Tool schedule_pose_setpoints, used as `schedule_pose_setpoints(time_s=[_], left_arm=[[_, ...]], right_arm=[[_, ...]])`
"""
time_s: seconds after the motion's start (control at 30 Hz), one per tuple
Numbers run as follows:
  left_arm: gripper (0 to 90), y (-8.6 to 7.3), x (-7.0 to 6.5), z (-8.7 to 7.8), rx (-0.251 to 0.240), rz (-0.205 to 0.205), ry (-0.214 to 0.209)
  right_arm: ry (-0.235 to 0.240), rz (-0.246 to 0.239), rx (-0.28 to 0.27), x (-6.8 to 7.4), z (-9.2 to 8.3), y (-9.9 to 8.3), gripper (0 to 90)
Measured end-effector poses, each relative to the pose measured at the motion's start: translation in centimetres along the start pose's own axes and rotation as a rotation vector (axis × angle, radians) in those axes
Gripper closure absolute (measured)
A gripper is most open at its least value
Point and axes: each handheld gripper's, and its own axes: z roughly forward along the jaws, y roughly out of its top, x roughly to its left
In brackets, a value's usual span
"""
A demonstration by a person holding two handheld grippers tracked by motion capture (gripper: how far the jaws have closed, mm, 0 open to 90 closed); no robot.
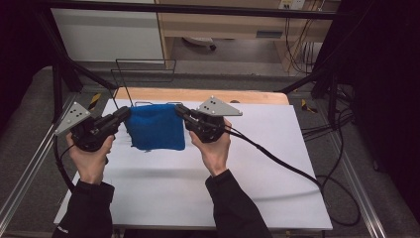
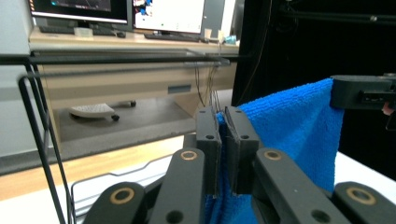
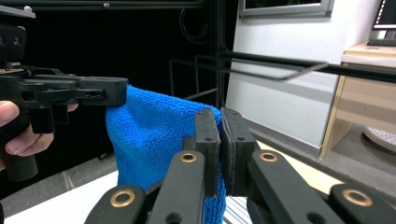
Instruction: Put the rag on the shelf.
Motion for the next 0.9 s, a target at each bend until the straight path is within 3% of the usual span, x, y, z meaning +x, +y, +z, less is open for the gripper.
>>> schedule_pose_setpoints(time_s=[0.53,0.9], left_arm=[[85.0,3.6,1.6,-0.5,-0.094,-0.008,0.025],[85.0,6.0,2.5,-0.1,-0.128,-0.003,0.044]], right_arm=[[-0.01,-0.048,-0.053,0.3,2.0,3.7,86.9],[-0.024,-0.074,-0.088,0.3,3.2,6.4,86.9]])
